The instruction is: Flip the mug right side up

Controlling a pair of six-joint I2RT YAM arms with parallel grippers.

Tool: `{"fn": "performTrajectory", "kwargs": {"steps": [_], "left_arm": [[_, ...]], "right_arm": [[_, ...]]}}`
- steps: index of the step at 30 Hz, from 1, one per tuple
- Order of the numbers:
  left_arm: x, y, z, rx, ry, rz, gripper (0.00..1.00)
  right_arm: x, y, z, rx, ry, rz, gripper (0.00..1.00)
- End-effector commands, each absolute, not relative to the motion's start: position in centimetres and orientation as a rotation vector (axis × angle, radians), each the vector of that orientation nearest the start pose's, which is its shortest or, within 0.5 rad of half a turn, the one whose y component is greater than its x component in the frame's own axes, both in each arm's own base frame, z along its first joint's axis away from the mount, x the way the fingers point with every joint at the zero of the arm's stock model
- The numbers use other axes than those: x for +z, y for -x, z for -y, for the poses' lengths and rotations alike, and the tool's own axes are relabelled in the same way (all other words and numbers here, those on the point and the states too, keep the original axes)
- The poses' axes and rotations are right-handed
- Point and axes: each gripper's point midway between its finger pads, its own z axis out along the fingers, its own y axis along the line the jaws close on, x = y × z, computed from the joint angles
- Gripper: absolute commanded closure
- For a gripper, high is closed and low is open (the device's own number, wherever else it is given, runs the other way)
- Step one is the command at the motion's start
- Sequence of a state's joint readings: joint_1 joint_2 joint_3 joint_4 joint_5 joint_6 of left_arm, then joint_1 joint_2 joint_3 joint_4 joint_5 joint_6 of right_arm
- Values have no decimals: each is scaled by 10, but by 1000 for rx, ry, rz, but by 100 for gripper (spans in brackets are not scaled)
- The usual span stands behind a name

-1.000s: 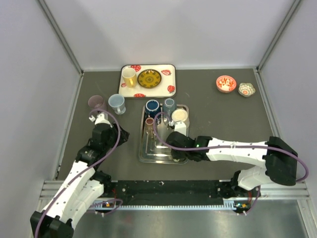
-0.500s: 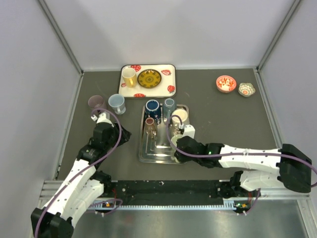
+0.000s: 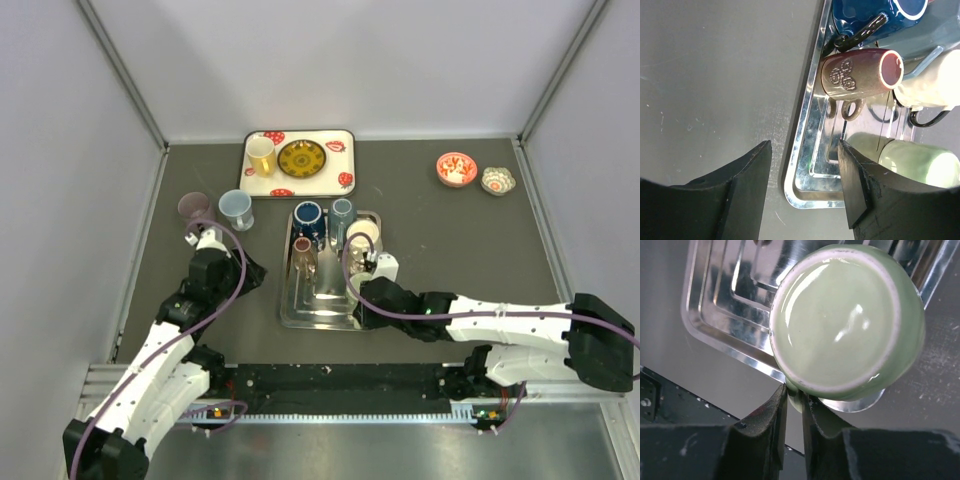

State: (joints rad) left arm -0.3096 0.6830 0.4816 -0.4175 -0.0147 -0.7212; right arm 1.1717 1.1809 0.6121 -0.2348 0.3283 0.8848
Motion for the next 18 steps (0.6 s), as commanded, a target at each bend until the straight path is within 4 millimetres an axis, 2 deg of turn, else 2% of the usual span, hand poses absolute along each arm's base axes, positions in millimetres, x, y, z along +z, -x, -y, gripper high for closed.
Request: {"fn": "performTrajectory", "kwargs": {"steps": [1, 4, 10, 14, 16, 18], "left_arm": [[126, -238, 104, -584, 451, -2161, 38], [126, -238, 104, -580, 438, -2159, 34], [133, -234, 116, -643, 309, -2156, 26], [140, -229, 119, -650, 202, -2146, 19], [143, -225, 123, -670, 167, -2146, 3], [145, -223, 127, -702, 163, -2147, 1]], "right_arm": [[80, -144, -275, 588, 183, -2428, 81], [79, -144, -274, 573, 185, -2437, 74], [85, -141, -273, 563, 212, -2434, 62], [105, -133, -271, 551, 263, -2424, 55], [119, -130, -270, 573, 275, -2409, 52], [132, -126, -264, 568, 292, -2405, 51]]}}
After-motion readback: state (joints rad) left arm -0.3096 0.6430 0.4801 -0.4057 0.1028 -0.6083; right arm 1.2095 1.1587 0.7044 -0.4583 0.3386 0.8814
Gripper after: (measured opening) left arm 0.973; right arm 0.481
